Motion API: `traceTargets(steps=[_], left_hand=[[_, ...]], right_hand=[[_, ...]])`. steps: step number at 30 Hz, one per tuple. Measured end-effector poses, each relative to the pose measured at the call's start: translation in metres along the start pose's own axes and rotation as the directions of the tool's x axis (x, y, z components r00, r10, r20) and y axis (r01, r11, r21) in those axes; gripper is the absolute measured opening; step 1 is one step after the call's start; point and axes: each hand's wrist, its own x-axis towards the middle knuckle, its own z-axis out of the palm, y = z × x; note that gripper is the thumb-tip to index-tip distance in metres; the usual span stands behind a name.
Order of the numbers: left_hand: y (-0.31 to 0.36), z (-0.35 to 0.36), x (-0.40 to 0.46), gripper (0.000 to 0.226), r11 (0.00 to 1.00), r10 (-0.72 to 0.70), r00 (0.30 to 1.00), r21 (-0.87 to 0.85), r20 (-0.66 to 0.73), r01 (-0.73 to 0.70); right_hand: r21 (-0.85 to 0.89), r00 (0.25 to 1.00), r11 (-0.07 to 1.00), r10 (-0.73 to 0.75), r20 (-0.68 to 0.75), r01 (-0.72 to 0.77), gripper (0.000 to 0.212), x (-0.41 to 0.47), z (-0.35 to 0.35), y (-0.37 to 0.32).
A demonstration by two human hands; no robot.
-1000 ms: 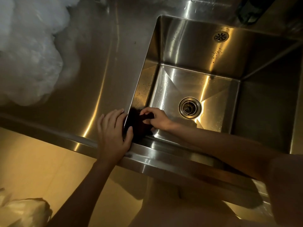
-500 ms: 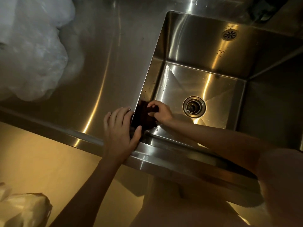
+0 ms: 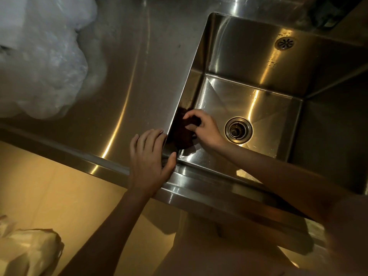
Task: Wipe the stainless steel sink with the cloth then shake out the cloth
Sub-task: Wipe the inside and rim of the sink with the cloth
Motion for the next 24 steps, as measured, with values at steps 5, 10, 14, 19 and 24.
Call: traceTargets(steps=[5,10,14,19,24], left_hand=[[0.0,0.001,0.0,0.05,1.0,-0.002,1.0,0.025,-0.003,0.002],[-0.001,0.003,0.001,0.051,1.0,0.004,1.0,0.031,-0.024,-0.003],[-0.001,0.004,0.0,0.051,1.0,0.013,0.998,0.015,-0.054,-0.012],[-0.001,0.003,-0.001,0.051,1.0,0.021,0.997,0.005,-0.07,-0.021],[-0.002,0.004,-0.002,0.049,1.0,0.028,0.996,-0.002,-0.086,-0.028]], right_hand=[[0.085,0.989,0.987,-0.143,0.033,0.14,0.03,-0.011,-0.028,-0.064],[0.002,0.999,0.999,-0.052,-0.01,0.052,0.031,0.008,-0.014,-0.032],[-0.087,0.993,0.991,0.094,-0.071,-0.1,0.035,0.034,0.007,0.024],[-0.128,0.965,0.96,0.238,-0.106,-0.251,0.036,0.053,0.024,0.065],[-0.072,0.96,0.962,0.254,-0.117,-0.264,0.047,0.051,0.017,0.056]])
